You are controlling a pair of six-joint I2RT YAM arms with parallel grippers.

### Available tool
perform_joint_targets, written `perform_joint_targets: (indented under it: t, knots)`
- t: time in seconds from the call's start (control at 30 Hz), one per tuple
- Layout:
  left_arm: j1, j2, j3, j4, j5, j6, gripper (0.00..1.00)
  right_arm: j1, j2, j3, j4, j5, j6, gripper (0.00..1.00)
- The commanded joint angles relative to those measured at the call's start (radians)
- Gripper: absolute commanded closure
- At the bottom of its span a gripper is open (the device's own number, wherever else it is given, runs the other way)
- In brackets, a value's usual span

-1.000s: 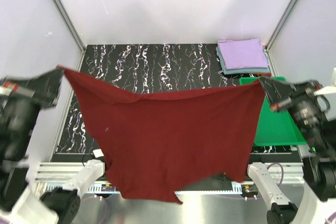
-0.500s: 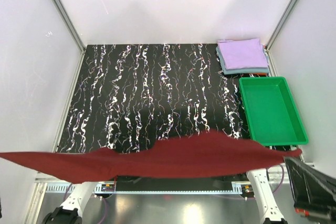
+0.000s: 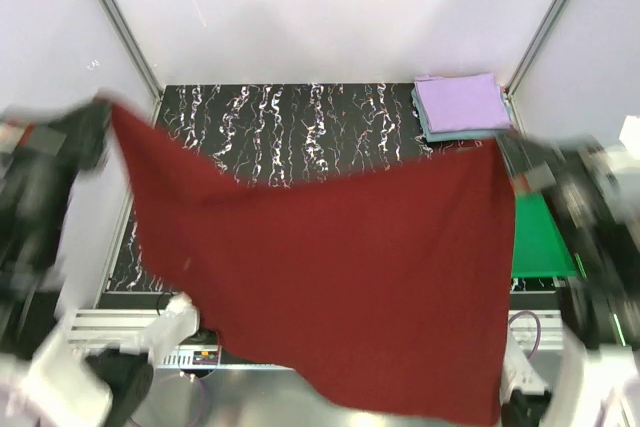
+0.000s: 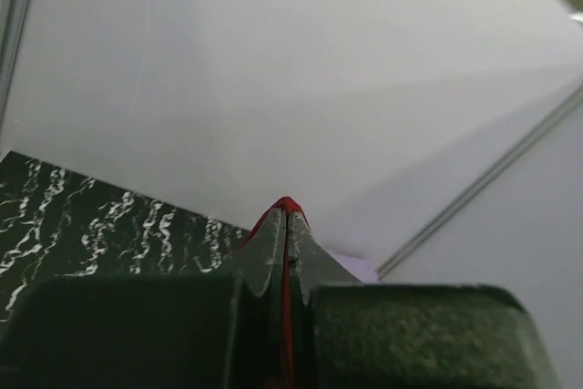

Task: Fold and stack the t-shirts
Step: Flatten the tshirt out

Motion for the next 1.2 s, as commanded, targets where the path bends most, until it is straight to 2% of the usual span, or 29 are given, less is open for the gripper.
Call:
perform_joint_targets:
  t: [0.0,0.07,0.1,0.13,0.23,0.3,0.4,0.57,0.6,0.7,0.83,0.93,1.1,1.17]
  knots:
    - [-0.002,0.259,-0.009,0.103,-0.09,0.103,1.0,0.0,0.214,-0.209,0.25,0.023,-0.028,1.0]
    - [-0.002,0.31,-0.093,0.173,-0.136,0.147,1.0,-0.001,0.269,-0.275,0.356,-0.02,-0.008,1.0]
    - [-0.001,0.323,-0.151,0.216,-0.182,0.164,1.0,0.0,0.327,-0.35,0.473,-0.043,0.003,1.0]
    - [-0.001,0.335,-0.205,0.322,-0.204,0.178,1.0,0.005,0.363,-0.385,0.531,-0.08,0.015,1.0]
    - [0.007,0.373,-0.411,0.49,-0.238,0.215,1.0,0.047,0.512,-0.502,0.761,-0.079,0.027,1.0]
    - [0.016,0.425,-0.503,0.607,-0.209,0.215,1.0,0.092,0.651,-0.531,0.891,-0.073,0.004,1.0]
    - [0.038,0.586,-0.511,0.667,-0.117,0.2,1.0,0.126,0.86,-0.495,1.016,-0.079,0.003,1.0]
    - [0.101,0.844,-0.43,0.757,0.038,0.188,1.0,0.132,1.159,-0.331,1.062,-0.091,-0.011,1.0]
    - [0.131,0.882,-0.405,0.762,0.122,0.183,1.0,0.13,1.188,-0.267,1.065,-0.097,-0.019,1.0]
    - [0.18,0.99,-0.322,0.799,0.228,0.156,1.0,0.13,1.286,-0.138,1.042,-0.103,-0.042,1.0]
    - [0.21,1.088,-0.235,0.827,0.316,0.117,1.0,0.132,1.385,-0.016,1.028,-0.097,-0.063,1.0]
    - [0.216,1.108,-0.212,0.801,0.335,0.096,1.0,0.129,1.441,0.05,1.009,-0.09,-0.094,1.0]
    - [0.246,1.091,-0.178,0.655,0.188,0.062,1.0,0.094,1.5,0.137,0.947,-0.071,-0.083,1.0]
    - [0.263,1.076,-0.181,0.603,0.169,0.031,1.0,0.089,1.509,0.16,0.909,-0.051,-0.101,1.0]
